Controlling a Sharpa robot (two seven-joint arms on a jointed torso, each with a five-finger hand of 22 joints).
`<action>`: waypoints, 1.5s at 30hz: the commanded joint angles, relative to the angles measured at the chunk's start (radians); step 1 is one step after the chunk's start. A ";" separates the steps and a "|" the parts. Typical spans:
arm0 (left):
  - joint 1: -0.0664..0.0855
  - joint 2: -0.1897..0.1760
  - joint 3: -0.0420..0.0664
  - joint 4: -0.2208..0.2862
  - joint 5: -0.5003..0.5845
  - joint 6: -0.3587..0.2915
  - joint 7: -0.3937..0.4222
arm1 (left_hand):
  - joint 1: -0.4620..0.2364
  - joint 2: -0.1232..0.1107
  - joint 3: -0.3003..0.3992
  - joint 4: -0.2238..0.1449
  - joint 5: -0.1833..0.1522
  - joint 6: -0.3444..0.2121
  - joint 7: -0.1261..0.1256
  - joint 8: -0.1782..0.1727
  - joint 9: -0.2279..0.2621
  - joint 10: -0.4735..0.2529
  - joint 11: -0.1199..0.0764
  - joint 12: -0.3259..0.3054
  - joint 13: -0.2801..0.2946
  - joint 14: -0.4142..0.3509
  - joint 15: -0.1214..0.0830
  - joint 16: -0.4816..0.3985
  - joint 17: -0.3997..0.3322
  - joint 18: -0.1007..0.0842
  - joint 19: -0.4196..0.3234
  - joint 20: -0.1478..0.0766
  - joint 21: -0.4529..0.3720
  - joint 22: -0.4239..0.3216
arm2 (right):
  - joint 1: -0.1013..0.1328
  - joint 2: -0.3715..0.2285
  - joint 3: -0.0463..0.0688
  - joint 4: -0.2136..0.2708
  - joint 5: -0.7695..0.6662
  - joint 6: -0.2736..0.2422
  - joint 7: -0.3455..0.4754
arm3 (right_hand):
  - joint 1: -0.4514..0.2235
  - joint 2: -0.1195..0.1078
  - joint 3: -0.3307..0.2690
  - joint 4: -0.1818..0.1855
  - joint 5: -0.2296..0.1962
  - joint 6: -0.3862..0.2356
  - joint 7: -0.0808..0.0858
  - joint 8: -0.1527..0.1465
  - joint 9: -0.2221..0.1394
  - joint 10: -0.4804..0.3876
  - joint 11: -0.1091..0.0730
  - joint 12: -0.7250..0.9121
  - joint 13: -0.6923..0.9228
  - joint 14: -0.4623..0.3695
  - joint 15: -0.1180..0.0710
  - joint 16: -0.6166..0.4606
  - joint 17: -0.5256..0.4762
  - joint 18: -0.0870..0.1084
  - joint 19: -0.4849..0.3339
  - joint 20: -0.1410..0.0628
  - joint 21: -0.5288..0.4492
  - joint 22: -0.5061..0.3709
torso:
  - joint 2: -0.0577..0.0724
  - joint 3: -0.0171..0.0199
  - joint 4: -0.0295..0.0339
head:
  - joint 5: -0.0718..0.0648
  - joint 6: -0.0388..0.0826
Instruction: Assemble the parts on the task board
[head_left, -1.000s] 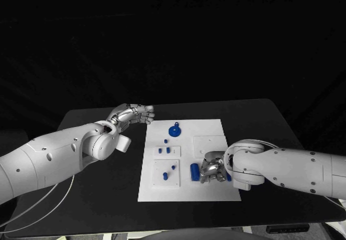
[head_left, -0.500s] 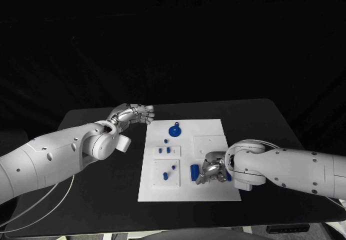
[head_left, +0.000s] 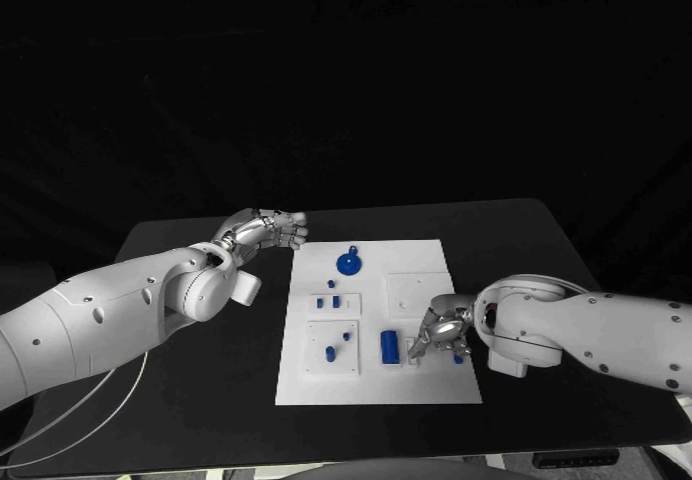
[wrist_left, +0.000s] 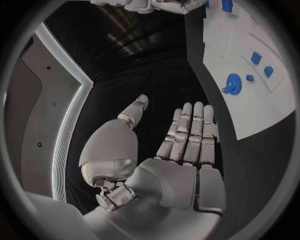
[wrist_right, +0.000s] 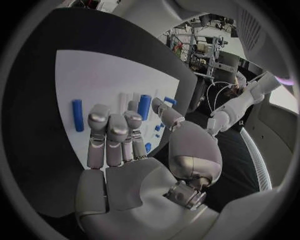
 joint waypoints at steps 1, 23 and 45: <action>0.001 0.002 0.001 -0.002 0.003 0.003 0.009 | 0.002 0.012 -0.003 -0.002 -0.004 -0.002 0.015 0.007 -0.001 0.003 0.002 0.007 -0.001 0.001 0.000 -0.004 0.002 0.012 -0.001 0.000 -0.006 0.001 | 0.013 -0.021 0.000 0.001 0.011 -0.026 0.024 | 0.017 0.004 -0.010 0.003 -0.006 -0.007 0.005 -0.003 0.003 0.002 0.007 0.002 0.001 0.004 0.004 -0.003 0.003 0.029 -0.003 -0.007 -0.002 -0.001 | -0.001 0.0003 -0.0028 | -0.003 0.004; 0.001 0.008 0.001 0.001 0.003 0.012 0.012 | 0.002 0.014 -0.005 -0.005 -0.004 0.003 0.013 0.011 -0.001 0.009 0.000 0.010 -0.001 0.004 -0.001 -0.004 0.004 0.013 0.000 -0.001 -0.008 0.003 | -0.007 -0.103 -0.002 -0.034 -0.240 -0.016 -0.069 | 0.030 -0.060 0.030 0.132 -0.052 0.003 0.000 0.013 0.026 0.004 0.002 0.001 -0.002 0.005 0.000 -0.005 0.009 0.029 -0.001 -0.005 -0.003 -0.005 | 0.001 0.0004 -0.0004 | -0.035 0.017; 0.001 0.002 0.000 0.003 0.003 0.012 0.010 | 0.000 0.015 -0.006 -0.005 -0.004 0.002 0.013 0.011 -0.001 0.009 0.000 0.010 -0.002 0.003 -0.001 -0.005 0.005 0.012 0.000 -0.001 -0.009 0.004 | -0.083 -0.063 -0.002 -0.037 -0.294 -0.029 -0.086 | 0.037 -0.067 0.021 0.151 -0.052 0.010 -0.005 0.021 0.037 0.005 -0.002 0.002 -0.001 0.004 -0.003 -0.003 0.012 0.029 -0.003 -0.006 0.002 -0.001 | 0.001 -0.0012 0.0022 | -0.040 0.007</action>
